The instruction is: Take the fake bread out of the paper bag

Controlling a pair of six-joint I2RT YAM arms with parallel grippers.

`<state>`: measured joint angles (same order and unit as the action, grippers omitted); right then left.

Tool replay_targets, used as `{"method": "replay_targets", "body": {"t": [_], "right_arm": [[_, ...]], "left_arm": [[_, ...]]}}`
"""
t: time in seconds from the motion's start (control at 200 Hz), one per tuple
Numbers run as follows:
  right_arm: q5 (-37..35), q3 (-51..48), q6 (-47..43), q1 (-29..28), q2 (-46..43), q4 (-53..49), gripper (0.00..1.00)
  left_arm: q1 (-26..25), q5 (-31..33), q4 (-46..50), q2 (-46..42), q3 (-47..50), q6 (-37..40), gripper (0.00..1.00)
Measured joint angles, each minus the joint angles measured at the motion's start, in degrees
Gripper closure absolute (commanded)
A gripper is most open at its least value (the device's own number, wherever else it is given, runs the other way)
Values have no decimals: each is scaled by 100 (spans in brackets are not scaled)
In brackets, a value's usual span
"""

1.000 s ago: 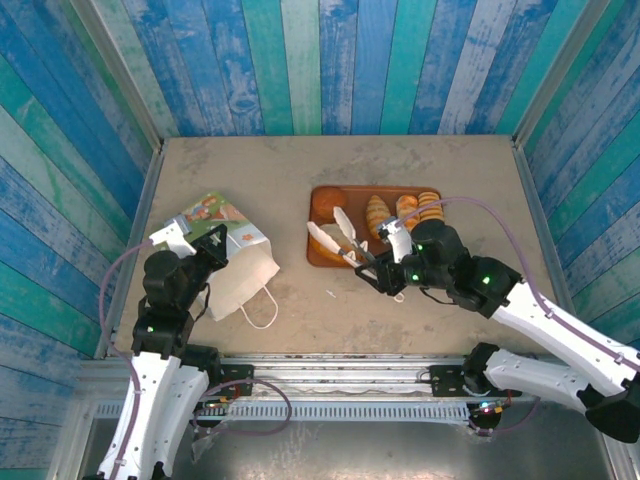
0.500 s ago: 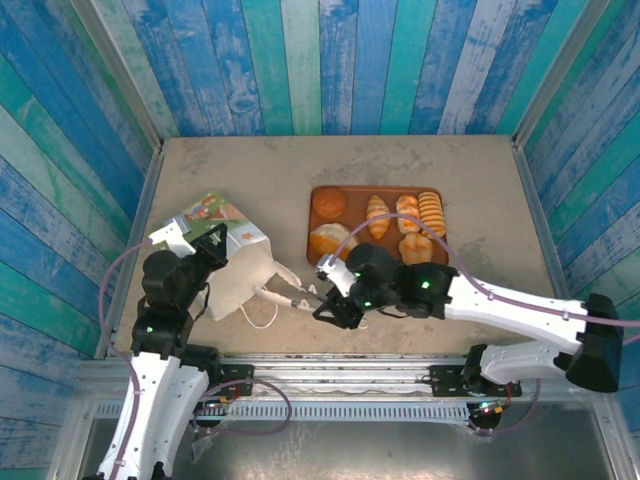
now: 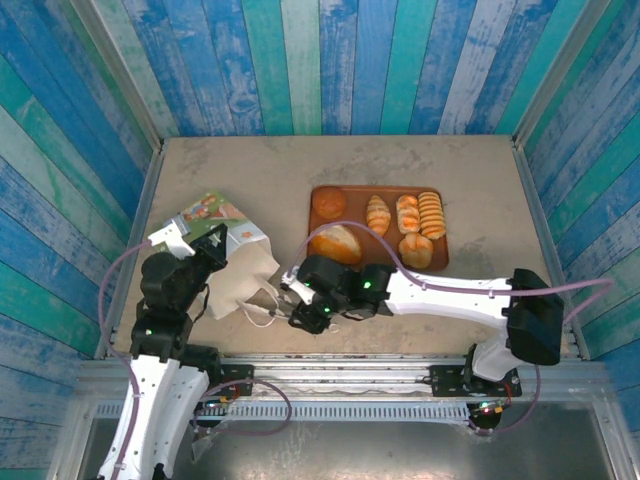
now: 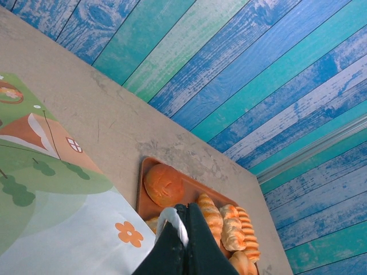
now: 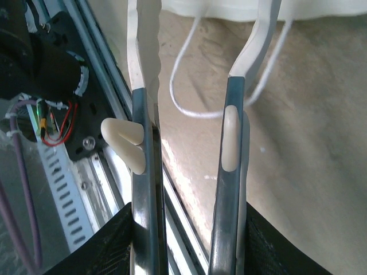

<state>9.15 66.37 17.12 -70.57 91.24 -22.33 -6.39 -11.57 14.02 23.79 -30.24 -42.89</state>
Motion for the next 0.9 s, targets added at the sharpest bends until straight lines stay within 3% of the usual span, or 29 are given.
{"method": "replay_targets", "body": {"t": [0.326, 0.726, 0.902], "right_arm": [[-280, 179, 553, -57, 400, 487, 57], [-925, 1362, 1738, -52, 1733, 859, 58], [-872, 1834, 2059, 39, 2225, 1071, 55]], "left_arm": [[0, 2, 57, -111, -24, 177, 100], [0, 70, 192, -256, -114, 367, 100], [0, 72, 192, -254, -116, 372, 100]]}}
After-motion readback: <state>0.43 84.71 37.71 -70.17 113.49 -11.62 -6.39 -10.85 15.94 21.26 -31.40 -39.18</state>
